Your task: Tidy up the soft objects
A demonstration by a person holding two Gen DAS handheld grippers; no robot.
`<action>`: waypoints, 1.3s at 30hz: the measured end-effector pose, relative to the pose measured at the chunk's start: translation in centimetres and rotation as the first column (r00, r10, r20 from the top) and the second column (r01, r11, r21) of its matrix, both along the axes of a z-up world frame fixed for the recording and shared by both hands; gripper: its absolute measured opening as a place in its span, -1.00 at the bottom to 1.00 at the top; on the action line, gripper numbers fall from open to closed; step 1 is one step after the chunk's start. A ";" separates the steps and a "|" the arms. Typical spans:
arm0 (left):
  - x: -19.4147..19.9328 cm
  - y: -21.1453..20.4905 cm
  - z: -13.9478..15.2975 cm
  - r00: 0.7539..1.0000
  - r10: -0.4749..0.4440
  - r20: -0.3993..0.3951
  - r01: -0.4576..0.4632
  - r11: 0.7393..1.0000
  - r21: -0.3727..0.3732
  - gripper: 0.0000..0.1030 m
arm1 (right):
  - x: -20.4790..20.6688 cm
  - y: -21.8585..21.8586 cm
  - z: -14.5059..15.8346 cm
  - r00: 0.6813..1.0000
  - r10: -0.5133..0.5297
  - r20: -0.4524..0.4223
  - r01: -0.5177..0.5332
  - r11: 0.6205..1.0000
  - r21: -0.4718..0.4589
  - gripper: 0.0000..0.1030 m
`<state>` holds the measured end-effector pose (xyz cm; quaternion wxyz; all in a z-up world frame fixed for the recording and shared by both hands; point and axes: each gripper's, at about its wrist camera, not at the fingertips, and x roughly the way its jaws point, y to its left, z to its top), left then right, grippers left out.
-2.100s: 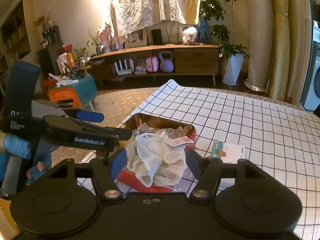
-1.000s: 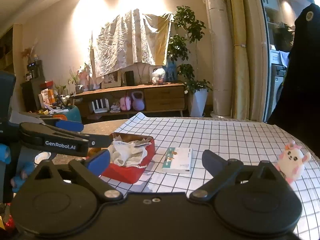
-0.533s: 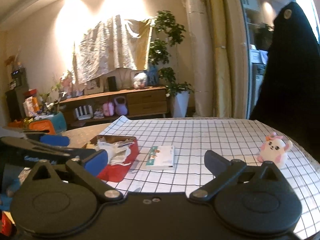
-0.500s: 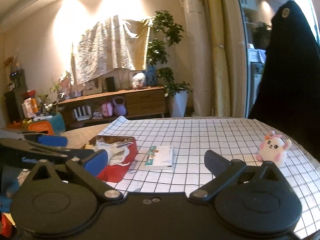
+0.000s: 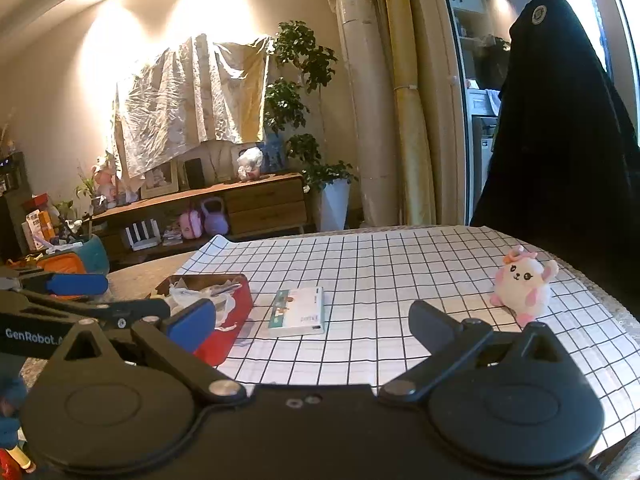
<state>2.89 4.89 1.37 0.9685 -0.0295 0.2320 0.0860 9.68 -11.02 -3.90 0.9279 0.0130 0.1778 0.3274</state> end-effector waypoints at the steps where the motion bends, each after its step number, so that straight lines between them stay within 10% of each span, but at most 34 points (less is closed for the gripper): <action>1: 0.0 0.0 0.0 1.000 0.000 0.001 0.000 1.000 -0.003 0.99 | -0.1 0.0 0.0 1.000 -0.004 0.003 0.004 1.000 -0.001 1.00; 39: 0.1 0.0 -0.9 0.999 0.042 -0.027 -0.042 0.999 -0.029 0.99 | -0.1 0.6 -0.9 0.999 0.002 -0.038 -0.003 1.000 -0.020 1.00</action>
